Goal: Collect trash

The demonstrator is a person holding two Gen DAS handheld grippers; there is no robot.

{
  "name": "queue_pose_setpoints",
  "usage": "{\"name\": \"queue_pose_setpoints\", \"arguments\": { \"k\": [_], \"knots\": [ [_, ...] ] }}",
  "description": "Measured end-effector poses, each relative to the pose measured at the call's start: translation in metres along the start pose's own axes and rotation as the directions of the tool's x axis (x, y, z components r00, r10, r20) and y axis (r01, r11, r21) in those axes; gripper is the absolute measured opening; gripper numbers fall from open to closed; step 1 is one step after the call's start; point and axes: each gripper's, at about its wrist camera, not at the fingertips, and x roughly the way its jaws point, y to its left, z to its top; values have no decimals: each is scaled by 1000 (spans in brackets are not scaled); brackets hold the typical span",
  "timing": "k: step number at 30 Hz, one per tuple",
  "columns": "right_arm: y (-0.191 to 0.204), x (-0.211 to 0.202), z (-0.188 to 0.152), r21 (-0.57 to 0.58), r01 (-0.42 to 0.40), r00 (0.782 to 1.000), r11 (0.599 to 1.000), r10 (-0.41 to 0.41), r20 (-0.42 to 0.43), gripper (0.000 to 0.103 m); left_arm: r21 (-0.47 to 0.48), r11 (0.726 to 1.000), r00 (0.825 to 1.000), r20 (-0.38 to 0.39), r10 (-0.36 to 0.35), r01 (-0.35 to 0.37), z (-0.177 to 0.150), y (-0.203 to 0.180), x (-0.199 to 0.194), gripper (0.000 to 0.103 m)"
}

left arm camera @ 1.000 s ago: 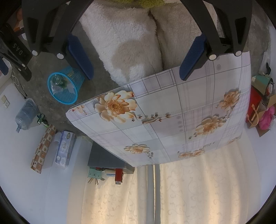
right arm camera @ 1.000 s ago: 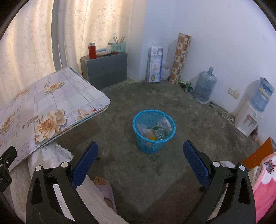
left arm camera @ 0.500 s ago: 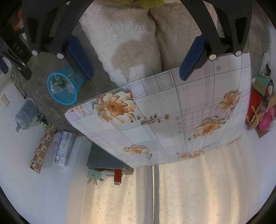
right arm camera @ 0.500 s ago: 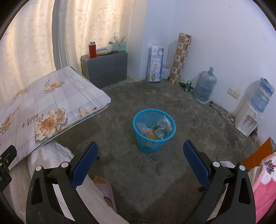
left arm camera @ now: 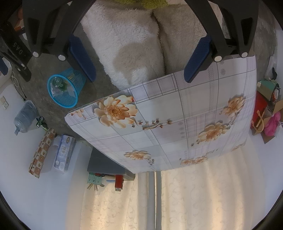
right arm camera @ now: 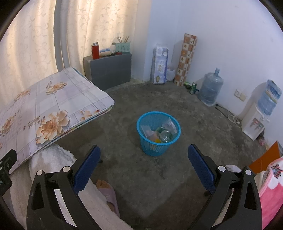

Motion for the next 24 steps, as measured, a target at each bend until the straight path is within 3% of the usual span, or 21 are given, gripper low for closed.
{"name": "queue_pose_setpoints", "arguments": {
  "k": [24],
  "knots": [
    [-1,0,1,-2,-2,1000,1000,2,0,95,-1,1000,1000,-4,-1,1,-1,1,1,97]
  ]
}}
